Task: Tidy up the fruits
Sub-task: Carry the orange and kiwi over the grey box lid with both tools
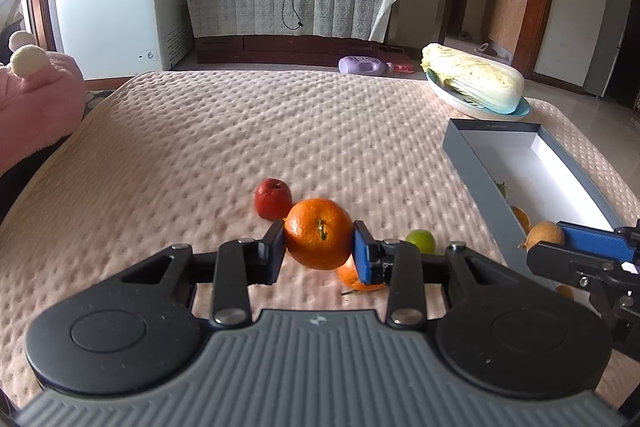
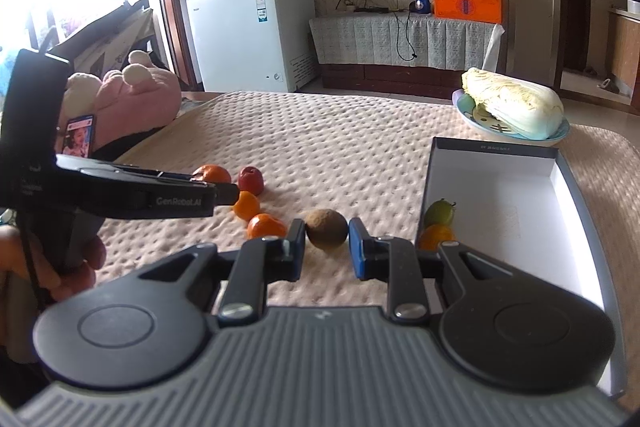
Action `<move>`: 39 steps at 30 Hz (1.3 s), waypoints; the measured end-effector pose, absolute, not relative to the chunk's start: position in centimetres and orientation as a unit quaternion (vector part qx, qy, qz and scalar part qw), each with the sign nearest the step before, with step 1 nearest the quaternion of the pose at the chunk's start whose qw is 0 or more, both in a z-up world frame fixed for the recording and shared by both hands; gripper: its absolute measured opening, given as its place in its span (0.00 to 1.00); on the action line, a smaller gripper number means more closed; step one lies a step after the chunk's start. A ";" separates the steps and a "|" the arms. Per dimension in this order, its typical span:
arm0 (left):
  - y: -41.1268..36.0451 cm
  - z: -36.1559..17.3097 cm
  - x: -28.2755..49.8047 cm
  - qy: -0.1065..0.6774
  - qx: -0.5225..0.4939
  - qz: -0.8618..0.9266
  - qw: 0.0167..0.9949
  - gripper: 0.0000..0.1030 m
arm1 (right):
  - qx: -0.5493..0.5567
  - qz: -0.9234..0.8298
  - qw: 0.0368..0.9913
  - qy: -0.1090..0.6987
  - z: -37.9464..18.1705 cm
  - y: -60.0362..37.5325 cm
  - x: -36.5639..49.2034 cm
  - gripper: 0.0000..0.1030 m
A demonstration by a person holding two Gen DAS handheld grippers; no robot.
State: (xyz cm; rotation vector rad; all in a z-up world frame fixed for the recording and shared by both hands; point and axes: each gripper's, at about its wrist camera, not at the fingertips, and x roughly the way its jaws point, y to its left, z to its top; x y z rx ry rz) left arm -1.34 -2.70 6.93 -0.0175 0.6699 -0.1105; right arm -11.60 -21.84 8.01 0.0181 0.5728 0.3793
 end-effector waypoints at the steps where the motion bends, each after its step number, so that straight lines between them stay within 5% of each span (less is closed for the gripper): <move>1: -3.0 7.0 -1.3 0.327 -0.008 -0.056 0.943 0.39 | 0.010 0.184 0.942 0.279 8.1 -22.1 -11.7 0.26; 39: -21.1 5.4 -1.5 0.319 0.015 -0.206 0.925 0.39 | 0.033 0.084 0.944 0.318 7.4 -32.1 -14.4 0.26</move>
